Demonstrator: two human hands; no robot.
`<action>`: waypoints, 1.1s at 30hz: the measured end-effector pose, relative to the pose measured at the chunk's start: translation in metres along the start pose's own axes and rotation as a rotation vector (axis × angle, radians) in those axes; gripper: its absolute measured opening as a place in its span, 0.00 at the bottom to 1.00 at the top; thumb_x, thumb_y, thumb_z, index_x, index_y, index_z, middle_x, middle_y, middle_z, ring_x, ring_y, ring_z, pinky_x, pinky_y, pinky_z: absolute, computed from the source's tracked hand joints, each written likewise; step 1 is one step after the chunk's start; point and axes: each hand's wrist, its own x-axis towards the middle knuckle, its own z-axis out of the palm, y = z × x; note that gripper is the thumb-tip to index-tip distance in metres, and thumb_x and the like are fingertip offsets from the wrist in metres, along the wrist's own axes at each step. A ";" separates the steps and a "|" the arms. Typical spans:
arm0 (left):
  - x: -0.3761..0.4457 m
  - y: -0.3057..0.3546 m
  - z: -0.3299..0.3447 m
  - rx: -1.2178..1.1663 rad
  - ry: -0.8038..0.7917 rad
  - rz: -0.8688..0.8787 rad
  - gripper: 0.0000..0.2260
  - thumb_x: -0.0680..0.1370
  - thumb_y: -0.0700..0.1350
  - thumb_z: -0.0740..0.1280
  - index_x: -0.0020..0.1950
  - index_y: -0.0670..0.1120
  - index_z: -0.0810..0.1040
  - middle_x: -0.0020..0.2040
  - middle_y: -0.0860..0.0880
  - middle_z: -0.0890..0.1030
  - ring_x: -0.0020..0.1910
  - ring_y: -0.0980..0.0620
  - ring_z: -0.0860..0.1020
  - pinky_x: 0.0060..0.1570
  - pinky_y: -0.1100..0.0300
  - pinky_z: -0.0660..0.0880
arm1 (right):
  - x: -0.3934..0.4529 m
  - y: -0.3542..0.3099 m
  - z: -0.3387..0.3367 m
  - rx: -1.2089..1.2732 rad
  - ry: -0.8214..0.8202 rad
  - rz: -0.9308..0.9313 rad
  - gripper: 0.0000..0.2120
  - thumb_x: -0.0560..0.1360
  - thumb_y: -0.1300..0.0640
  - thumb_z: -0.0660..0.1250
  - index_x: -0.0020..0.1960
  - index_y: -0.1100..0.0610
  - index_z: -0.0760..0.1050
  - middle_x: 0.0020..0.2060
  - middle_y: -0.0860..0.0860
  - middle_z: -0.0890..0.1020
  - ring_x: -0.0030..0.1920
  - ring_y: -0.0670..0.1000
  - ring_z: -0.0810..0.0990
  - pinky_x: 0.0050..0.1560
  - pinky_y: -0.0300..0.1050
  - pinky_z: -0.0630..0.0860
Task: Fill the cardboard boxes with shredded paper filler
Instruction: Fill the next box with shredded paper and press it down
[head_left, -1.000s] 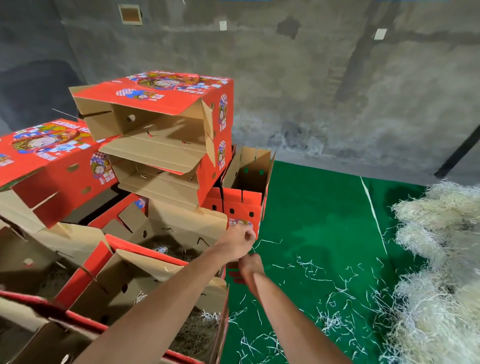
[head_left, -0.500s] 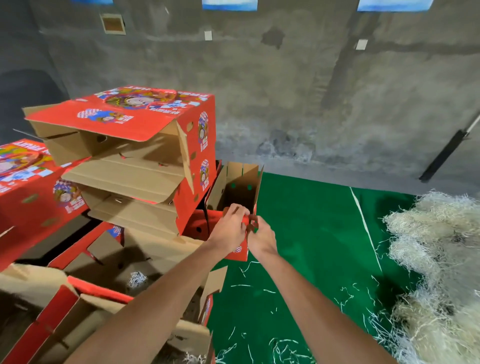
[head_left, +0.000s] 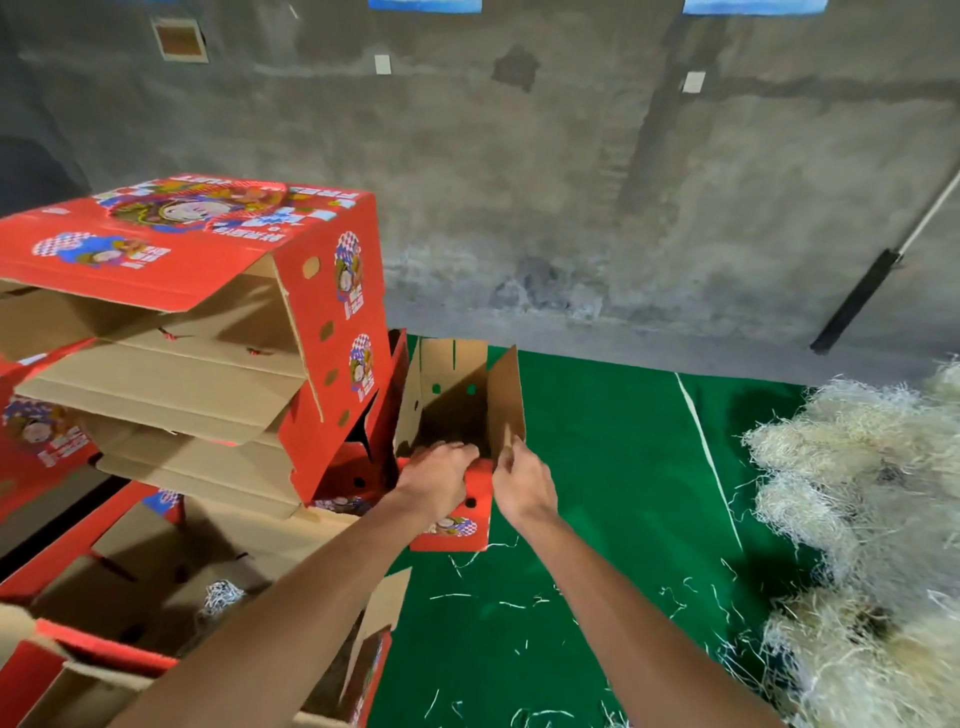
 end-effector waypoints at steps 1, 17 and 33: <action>-0.005 0.014 0.001 -0.005 -0.016 0.031 0.18 0.75 0.36 0.62 0.63 0.49 0.75 0.60 0.48 0.79 0.61 0.44 0.77 0.57 0.52 0.74 | -0.005 0.009 -0.011 0.003 0.031 0.009 0.12 0.83 0.54 0.56 0.61 0.53 0.76 0.53 0.57 0.83 0.54 0.62 0.82 0.49 0.50 0.77; -0.129 0.184 0.014 -0.413 -0.685 0.109 0.11 0.67 0.55 0.69 0.47 0.53 0.79 0.50 0.48 0.84 0.49 0.48 0.82 0.46 0.54 0.76 | -0.122 0.138 -0.163 -0.022 -0.147 0.265 0.06 0.77 0.54 0.65 0.49 0.56 0.75 0.47 0.55 0.82 0.36 0.50 0.82 0.27 0.41 0.80; -0.157 0.248 0.014 -0.540 -0.680 -0.045 0.16 0.74 0.48 0.59 0.60 0.50 0.76 0.50 0.48 0.84 0.45 0.49 0.83 0.44 0.53 0.81 | -0.129 0.169 -0.174 0.178 -0.057 0.244 0.32 0.78 0.51 0.68 0.72 0.66 0.58 0.67 0.64 0.70 0.67 0.63 0.72 0.68 0.51 0.70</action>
